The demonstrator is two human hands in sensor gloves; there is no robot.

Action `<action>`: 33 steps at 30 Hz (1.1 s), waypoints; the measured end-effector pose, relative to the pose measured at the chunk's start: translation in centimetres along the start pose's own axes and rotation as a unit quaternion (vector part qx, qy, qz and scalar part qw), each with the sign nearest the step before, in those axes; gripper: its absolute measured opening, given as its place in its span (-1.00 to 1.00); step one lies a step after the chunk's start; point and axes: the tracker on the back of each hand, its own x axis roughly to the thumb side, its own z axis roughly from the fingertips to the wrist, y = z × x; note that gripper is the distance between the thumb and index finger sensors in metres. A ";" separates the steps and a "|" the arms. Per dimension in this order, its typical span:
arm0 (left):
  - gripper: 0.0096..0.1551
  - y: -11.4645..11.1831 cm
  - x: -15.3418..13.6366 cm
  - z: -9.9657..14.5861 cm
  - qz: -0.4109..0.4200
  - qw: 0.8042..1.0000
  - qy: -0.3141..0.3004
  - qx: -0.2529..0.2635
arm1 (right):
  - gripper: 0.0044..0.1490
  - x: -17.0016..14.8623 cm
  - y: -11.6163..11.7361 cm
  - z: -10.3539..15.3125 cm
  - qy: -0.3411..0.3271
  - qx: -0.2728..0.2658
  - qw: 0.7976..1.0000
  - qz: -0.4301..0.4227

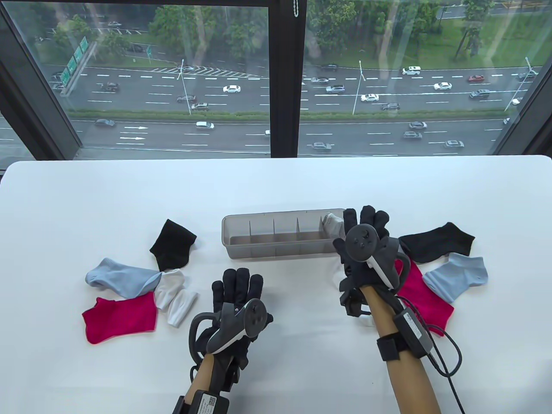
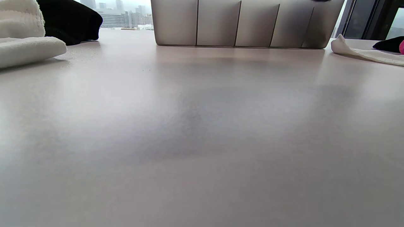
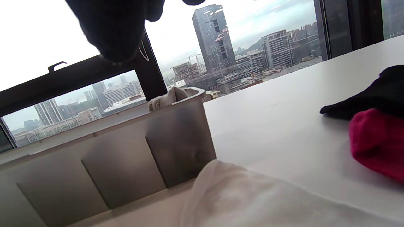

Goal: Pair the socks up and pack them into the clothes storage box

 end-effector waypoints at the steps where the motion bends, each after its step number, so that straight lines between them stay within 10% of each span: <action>1: 0.00 0.0 0.0 0.0 0.007 1.000 -0.001 -0.003 | 0.01 -0.3 0.3 0.7 -0.002 0.021 1.000 0.023; 13: 0.02 -0.5 0.6 -0.3 0.008 1.000 -0.019 -0.013 | 0.00 -2.9 7.6 1.4 0.054 0.266 0.953 0.136; 18: 0.03 -0.4 0.9 -0.3 0.019 0.999 -0.042 -0.005 | -0.47 -2.9 7.2 1.4 0.019 0.158 0.976 0.147; 24: 0.21 0.6 1.6 0.6 0.069 0.990 -0.115 0.039 | -0.48 -0.3 6.7 2.7 -0.060 0.227 0.971 -0.052; 30: 0.34 0.4 2.3 0.9 0.002 0.990 -0.126 0.059 | -0.48 4.8 7.5 4.6 -0.180 0.339 0.883 -0.269; 33: 0.20 0.6 1.9 1.1 0.073 0.982 -0.150 0.092 | -0.47 6.1 8.4 5.6 -0.190 0.346 0.876 -0.278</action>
